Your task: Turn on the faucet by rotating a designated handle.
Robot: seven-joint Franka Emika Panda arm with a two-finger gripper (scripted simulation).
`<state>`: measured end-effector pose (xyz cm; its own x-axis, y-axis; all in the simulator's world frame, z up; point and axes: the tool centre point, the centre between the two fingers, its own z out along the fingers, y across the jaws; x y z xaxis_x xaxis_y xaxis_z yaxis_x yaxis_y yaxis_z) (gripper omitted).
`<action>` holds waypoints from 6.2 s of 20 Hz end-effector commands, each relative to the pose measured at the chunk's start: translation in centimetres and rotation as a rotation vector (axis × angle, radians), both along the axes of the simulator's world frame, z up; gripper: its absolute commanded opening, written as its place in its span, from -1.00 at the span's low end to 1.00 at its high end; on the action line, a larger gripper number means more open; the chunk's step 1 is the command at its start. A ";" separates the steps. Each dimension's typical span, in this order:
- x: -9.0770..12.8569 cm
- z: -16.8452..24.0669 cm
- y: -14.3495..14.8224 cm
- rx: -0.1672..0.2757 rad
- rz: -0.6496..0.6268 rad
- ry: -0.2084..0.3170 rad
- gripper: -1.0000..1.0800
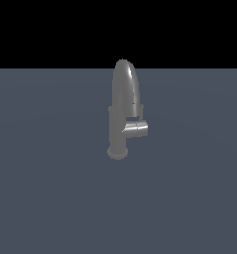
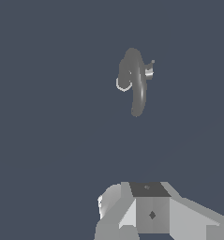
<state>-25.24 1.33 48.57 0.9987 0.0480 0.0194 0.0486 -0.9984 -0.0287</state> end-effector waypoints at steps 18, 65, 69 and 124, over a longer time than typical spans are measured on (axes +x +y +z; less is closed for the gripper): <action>3.8 -0.5 -0.2 0.078 -0.084 0.105 -1.00; 25.5 -17.1 -6.8 0.691 -0.720 0.910 -1.00; 26.6 -20.1 -7.5 0.761 -0.792 1.001 -1.00; 21.4 -32.6 -9.1 1.033 -1.075 1.347 -1.00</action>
<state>-2.90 -7.53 16.74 0.0175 -0.0049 -0.9998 -0.9823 -0.1867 -0.0163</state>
